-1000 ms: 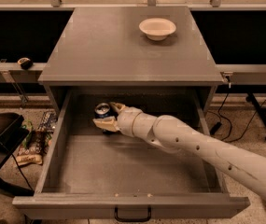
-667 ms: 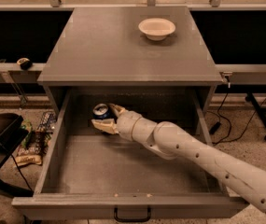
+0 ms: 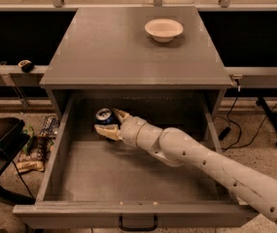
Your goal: Place pepsi can into top drawer
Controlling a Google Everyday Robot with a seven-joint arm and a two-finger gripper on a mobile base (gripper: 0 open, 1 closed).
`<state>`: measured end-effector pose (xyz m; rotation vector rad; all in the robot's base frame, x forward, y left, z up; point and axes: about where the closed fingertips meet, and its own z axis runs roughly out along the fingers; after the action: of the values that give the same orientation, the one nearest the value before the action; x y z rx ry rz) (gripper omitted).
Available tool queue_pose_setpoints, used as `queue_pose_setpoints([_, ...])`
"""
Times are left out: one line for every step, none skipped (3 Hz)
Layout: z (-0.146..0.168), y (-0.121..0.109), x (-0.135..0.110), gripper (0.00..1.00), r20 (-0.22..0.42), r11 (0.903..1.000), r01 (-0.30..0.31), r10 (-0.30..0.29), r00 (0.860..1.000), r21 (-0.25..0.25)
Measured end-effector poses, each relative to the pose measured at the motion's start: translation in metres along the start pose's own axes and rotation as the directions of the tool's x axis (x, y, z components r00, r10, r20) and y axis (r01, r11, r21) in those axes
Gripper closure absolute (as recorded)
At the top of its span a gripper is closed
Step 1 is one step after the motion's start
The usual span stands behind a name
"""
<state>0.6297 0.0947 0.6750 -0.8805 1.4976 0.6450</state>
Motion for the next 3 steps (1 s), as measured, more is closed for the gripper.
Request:
queue_pose_setpoints([0.0, 0.0, 0.0, 0.13, 0.0, 1.0, 0.0, 0.0, 1.0, 0.0])
queue_pose_setpoints([0.0, 0.0001, -0.0002, 0.0, 0.0, 1.0, 0.0, 0.0, 1.0, 0.0])
queue_pose_setpoints([-0.0022, 0.0009, -0.0068, 0.0, 0.011, 1.0, 0.006, -0.006, 1.0, -0.006])
